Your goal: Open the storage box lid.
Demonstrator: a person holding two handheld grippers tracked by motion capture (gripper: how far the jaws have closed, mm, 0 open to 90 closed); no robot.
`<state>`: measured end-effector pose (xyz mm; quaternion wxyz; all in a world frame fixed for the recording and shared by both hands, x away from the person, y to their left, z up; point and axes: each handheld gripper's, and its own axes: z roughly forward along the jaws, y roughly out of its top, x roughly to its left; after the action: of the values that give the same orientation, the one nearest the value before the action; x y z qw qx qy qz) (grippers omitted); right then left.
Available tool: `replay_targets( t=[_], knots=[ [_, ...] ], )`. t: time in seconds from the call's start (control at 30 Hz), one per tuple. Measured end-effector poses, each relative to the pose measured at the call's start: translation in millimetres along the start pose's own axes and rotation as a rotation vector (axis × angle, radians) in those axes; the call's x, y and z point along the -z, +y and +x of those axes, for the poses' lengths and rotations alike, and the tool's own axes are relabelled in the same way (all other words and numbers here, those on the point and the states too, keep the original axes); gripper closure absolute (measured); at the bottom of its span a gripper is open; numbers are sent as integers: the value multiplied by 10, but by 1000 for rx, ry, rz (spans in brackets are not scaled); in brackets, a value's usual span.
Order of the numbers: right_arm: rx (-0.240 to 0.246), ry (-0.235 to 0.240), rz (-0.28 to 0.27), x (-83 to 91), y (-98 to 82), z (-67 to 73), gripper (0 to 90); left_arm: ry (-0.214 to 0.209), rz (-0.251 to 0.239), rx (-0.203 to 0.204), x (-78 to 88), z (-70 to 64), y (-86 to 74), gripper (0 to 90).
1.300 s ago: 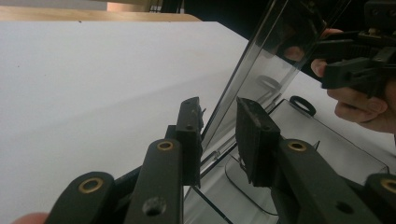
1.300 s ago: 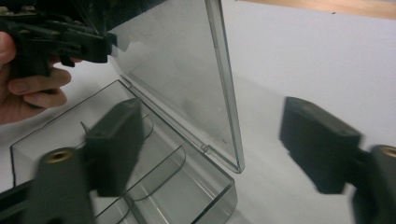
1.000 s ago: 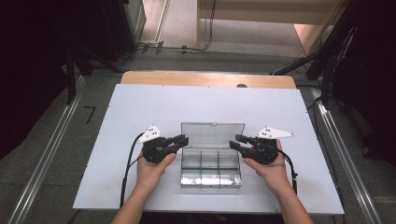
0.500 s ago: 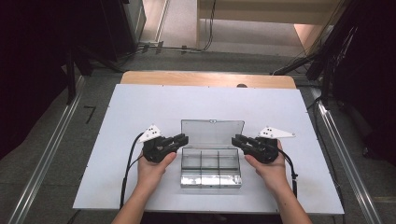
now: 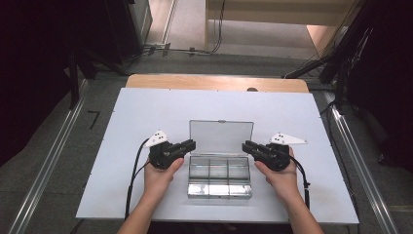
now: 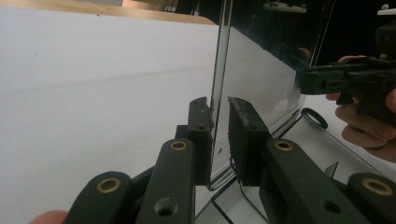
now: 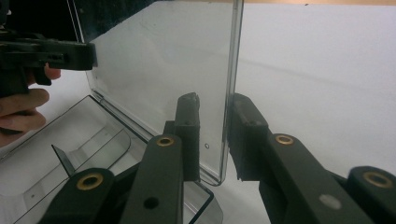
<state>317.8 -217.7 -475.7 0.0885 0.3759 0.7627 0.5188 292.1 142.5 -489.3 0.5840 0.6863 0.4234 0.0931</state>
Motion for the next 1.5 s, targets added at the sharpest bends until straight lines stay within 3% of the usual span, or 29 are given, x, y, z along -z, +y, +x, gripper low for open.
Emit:
replay_targets(
  t=[0.53, 1.0, 1.5],
  knots=[
    [-40, 6, 2, -8, -24, -24, 740, -2, 5, 41, -32, 39, -4, 826],
    [-83, 7, 7, -40, -31, -52, 728, -22, 13, 113, -59, 97, -9, 827],
    [-117, -15, 18, -100, -60, -70, 681, -6, 30, 141, -107, 138, -44, 796]
  ],
)
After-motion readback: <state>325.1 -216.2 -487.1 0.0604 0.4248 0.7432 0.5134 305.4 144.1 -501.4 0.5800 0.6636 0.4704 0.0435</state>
